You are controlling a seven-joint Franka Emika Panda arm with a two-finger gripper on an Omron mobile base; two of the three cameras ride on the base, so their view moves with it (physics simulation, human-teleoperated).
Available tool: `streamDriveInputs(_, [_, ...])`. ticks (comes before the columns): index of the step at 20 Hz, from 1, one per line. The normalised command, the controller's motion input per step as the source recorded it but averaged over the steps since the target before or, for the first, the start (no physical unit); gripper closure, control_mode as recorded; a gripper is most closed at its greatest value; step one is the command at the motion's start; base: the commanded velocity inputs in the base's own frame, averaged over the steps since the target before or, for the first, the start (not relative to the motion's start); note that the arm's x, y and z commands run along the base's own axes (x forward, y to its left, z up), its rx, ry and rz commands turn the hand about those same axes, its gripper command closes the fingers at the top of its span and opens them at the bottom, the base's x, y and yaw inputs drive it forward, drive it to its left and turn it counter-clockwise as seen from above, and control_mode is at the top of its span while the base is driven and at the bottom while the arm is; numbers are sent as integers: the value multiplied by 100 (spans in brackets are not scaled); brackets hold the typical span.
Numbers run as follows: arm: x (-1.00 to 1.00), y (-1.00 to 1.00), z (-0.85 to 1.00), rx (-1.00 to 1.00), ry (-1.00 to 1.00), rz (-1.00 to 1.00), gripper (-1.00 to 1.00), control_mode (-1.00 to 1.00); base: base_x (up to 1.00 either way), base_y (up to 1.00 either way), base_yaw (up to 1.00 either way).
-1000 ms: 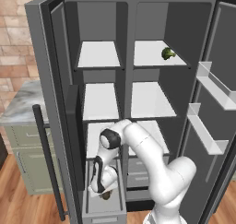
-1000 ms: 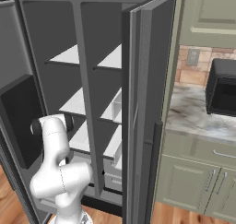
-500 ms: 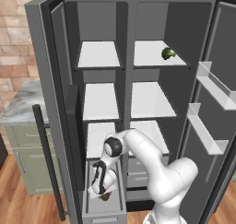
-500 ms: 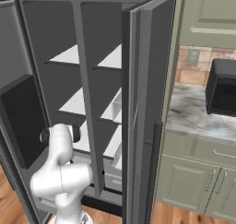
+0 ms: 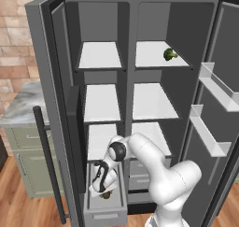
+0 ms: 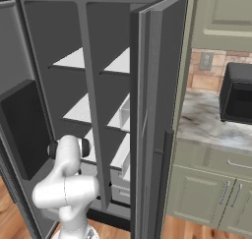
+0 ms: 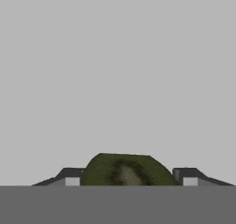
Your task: Take the kiwi and broccoli from the fridge shelf and place them in the freezer drawer to begin freezing them.
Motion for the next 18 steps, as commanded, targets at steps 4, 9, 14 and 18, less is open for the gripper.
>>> streamDriveInputs(4, [-8,0,-26,0,0,0,-100,-100,0,0,0])
streamDriveInputs(9, [-27,0,-14,0,0,0,-100,-100,0,0,0])
streamDriveInputs(14, [-39,0,-20,1,0,0,-100,-100,0,0,0])
streamDriveInputs(18, [-47,0,-9,2,0,0,-100,-100,0,0,0])
